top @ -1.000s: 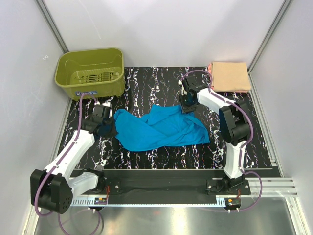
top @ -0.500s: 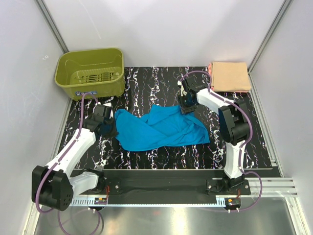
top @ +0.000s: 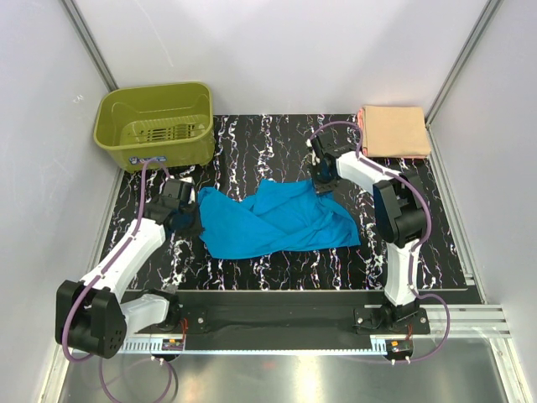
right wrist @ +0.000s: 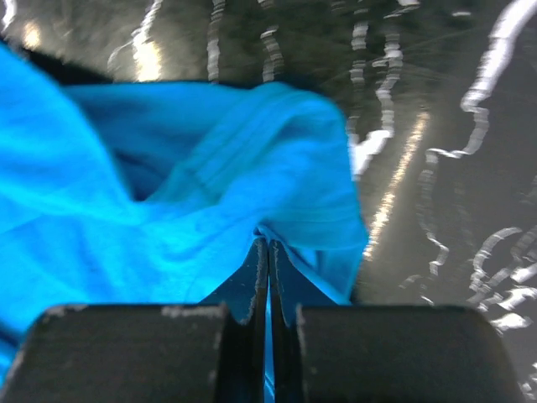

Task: Fold and stack the t-shirts
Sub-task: Flatten the tshirt out

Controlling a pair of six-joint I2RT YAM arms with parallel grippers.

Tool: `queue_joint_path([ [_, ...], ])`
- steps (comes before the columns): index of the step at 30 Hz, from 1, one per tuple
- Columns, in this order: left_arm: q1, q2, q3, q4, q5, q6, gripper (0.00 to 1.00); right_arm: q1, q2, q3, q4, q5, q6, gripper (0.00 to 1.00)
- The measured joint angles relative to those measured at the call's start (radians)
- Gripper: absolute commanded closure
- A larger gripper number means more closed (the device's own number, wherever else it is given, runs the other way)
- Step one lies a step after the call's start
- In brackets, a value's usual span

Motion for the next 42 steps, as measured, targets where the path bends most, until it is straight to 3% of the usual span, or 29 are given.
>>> queue_joint_path([
  [7, 0.0, -0.011, 0.001, -0.023, -0.013, -0.021, 1.0, -0.01, -0.08, 0.003, -0.06, 0.15, 0.093, 1.0],
  [17, 0.027, -0.06, 0.136, -0.119, -0.079, -0.093, 1.0, -0.038, -0.613, -0.098, -0.108, 0.308, 0.304, 1.0],
  [22, 0.077, -0.066, 0.277, -0.134, -0.083, -0.126, 1.0, -0.075, -0.743, -0.1, -0.07, 0.394, 0.316, 1.0],
  [29, 0.114, -0.008, 0.525, -0.133, -0.072, -0.143, 1.0, -0.161, -0.787, -0.042, 0.059, 0.431, 0.228, 1.0],
  [35, 0.17, 0.07, 0.69, -0.126, -0.05, -0.145, 1.0, -0.171, -0.814, -0.01, 0.265, 0.444, 0.082, 1.0],
  [42, 0.226, 0.202, 0.892, -0.088, -0.001, -0.164, 1.0, -0.19, -0.699, 0.16, 0.431, 0.419, -0.029, 1.0],
])
